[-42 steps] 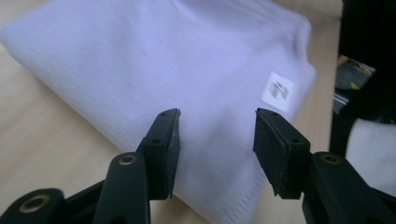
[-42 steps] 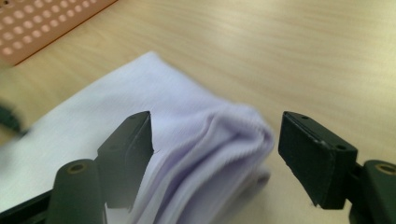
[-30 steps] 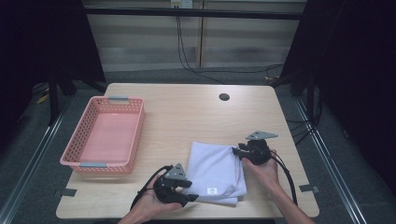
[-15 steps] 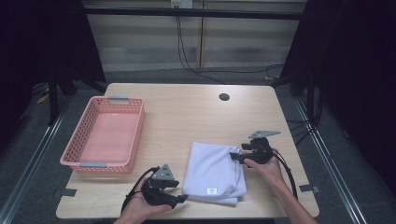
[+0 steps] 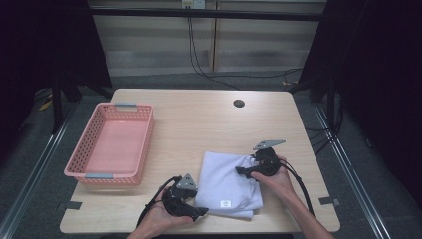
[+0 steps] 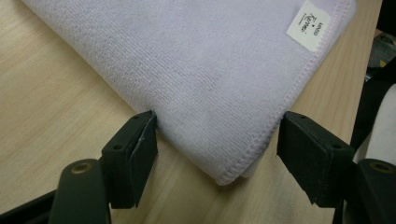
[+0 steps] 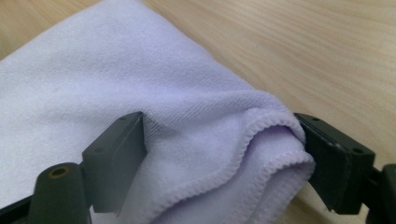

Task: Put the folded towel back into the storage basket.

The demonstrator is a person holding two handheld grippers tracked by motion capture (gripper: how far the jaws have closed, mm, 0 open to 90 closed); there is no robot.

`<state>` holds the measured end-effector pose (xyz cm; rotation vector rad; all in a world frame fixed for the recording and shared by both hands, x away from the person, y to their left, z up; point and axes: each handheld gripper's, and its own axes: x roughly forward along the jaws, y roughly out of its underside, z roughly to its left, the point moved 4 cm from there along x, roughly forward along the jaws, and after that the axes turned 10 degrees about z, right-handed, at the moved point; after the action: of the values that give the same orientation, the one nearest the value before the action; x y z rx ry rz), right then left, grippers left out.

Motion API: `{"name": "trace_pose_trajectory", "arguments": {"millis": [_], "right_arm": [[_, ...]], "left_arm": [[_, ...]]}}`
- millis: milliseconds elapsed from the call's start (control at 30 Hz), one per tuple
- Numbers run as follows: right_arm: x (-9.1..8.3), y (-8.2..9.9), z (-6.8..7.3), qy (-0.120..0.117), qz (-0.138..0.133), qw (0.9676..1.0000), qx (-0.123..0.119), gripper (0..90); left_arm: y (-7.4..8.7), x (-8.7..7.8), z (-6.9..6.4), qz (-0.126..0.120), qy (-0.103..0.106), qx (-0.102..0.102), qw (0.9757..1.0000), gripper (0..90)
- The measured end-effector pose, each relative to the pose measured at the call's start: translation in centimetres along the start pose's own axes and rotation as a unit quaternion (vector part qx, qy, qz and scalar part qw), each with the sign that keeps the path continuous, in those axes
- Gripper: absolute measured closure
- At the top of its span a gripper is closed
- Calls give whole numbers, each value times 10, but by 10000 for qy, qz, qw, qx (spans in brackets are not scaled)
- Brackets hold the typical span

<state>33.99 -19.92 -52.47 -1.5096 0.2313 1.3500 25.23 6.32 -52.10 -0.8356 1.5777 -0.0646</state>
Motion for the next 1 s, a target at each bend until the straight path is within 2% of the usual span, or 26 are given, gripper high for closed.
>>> {"name": "trace_pose_trajectory", "arguments": {"millis": [100,133,200,267,333,433,467,533,600,767,800,867,1000], "right_arm": [[-1,1,-6,30,65,10000,37,154],[-2,2,-8,108,80,9999,-2,149],[-2,3,-9,101,104,9999,-55,150],[2,5,-8,-7,205,9998,-20,151],[2,5,-8,-33,207,9998,-50,155],[0,6,-6,-169,271,9994,-140,168],[-1,7,-5,-215,293,9992,-169,179],[-2,8,-4,-270,324,9988,-232,195],[-1,7,-3,-238,341,9989,-225,219],[-2,7,3,-246,389,9984,-325,334],[-2,8,4,-262,389,9982,-361,387],[-3,8,6,-346,413,9980,-327,431],[-3,8,8,-498,423,9972,-363,546]], "left_arm": [[0,-1,1,12,28,-9,10000,288],[0,0,0,-15,40,-15,10000,288],[1,-1,-1,37,23,39,10000,288],[1,0,-2,41,29,58,10000,282],[1,0,-4,-3,41,82,10000,272],[1,1,-6,71,73,166,9998,262],[0,2,-6,8,99,194,9998,262],[0,3,-8,-22,-28,288,9996,311],[0,3,-9,-13,-115,370,9992,309],[2,2,-12,-24,-286,421,9987,490],[2,2,-13,-45,-297,390,9988,525],[2,2,-13,-33,-280,377,9989,568],[0,3,-11,-65,-87,296,9995,662]]}}
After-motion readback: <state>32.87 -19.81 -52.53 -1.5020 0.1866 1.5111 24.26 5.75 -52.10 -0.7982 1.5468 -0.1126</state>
